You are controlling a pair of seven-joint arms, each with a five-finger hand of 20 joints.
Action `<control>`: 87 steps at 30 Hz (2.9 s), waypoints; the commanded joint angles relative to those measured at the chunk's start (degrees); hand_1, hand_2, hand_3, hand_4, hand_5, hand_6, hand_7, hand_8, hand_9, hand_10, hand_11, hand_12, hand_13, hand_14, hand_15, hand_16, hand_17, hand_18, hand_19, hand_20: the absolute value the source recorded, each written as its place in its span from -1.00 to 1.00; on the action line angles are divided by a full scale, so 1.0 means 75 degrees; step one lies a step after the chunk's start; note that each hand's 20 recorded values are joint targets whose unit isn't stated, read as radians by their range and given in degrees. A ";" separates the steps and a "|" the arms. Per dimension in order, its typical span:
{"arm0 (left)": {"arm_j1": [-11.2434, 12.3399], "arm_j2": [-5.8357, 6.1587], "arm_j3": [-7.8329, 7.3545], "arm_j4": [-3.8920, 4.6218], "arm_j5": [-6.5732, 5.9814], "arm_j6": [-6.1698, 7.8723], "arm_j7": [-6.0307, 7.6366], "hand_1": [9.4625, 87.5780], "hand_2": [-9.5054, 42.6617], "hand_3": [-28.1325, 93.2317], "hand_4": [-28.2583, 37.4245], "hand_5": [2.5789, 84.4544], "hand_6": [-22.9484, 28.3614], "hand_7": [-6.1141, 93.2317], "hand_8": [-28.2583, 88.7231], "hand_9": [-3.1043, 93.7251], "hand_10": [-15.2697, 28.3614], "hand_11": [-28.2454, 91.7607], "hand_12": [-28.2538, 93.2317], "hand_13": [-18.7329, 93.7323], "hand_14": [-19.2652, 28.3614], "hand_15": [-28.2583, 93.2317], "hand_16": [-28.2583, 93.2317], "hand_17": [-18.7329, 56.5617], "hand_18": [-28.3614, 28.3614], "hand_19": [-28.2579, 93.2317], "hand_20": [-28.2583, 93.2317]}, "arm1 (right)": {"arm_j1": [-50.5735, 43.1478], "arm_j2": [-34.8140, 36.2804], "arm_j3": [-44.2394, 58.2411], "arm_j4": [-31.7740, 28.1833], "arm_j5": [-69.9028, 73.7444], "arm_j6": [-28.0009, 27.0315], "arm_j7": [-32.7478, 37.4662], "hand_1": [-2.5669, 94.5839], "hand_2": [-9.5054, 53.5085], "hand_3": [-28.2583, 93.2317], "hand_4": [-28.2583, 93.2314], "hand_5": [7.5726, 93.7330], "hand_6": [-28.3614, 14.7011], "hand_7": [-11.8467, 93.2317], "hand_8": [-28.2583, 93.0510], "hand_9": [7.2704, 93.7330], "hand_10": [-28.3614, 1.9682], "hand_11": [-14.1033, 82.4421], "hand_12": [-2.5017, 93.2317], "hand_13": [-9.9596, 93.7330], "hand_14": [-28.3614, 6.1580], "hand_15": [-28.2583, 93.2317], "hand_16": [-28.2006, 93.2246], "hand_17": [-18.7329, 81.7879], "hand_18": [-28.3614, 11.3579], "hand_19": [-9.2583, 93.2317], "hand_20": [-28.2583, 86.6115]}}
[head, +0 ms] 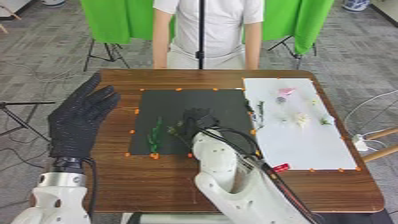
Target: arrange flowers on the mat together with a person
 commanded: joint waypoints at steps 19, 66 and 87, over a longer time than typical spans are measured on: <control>0.0589 -0.0103 -0.0203 -0.0171 -0.0070 0.0260 0.0079 -0.66 -0.31 0.78 -0.78 -0.08 0.33 -0.66 -0.67 -0.17 0.71 -0.12 -0.38 -0.18 0.96 0.23 -0.71 -0.70 0.83 0.41 -0.53 | -0.0256 0.1041 0.0331 -0.1824 0.1414 0.2665 -0.0223 -0.47 -0.54 0.60 -0.98 0.87 0.25 -0.53 -0.75 0.93 -0.14 -0.28 -0.63 0.63 -0.25 0.11 -0.34 -0.20 -0.62 0.74 -0.64; 0.1502 -0.0219 -0.0280 -0.0161 0.0159 0.0456 0.0482 -0.79 -0.26 0.74 -1.00 -0.22 0.18 -0.67 -0.68 -0.27 0.57 -0.22 -0.38 -0.20 0.94 0.18 -0.68 -0.72 0.83 0.36 -0.56 | -0.5784 -0.0426 0.7750 -0.3713 1.3306 0.2089 -0.3333 -0.76 -0.30 0.73 -1.00 -0.17 0.31 -0.59 -0.73 -0.12 -0.30 -0.57 -0.72 -0.05 -0.68 -0.21 -0.25 -0.52 -0.61 0.09 -0.25; 0.1393 -0.0233 -0.0142 -0.0155 0.0114 0.0547 0.0264 -0.73 -0.25 0.75 -1.00 -0.17 0.24 -0.67 -0.68 -0.21 0.65 -0.18 -0.39 -0.18 0.96 0.22 -0.71 -0.70 0.84 0.39 -0.53 | -0.5591 -0.0622 0.7832 -0.3616 1.2457 0.1246 -0.2885 -0.74 -0.30 0.76 -1.00 -0.08 0.27 -0.57 -0.74 -0.06 -0.33 -0.54 -0.72 -0.03 -0.67 -0.14 -0.27 -0.52 -0.59 0.11 -0.23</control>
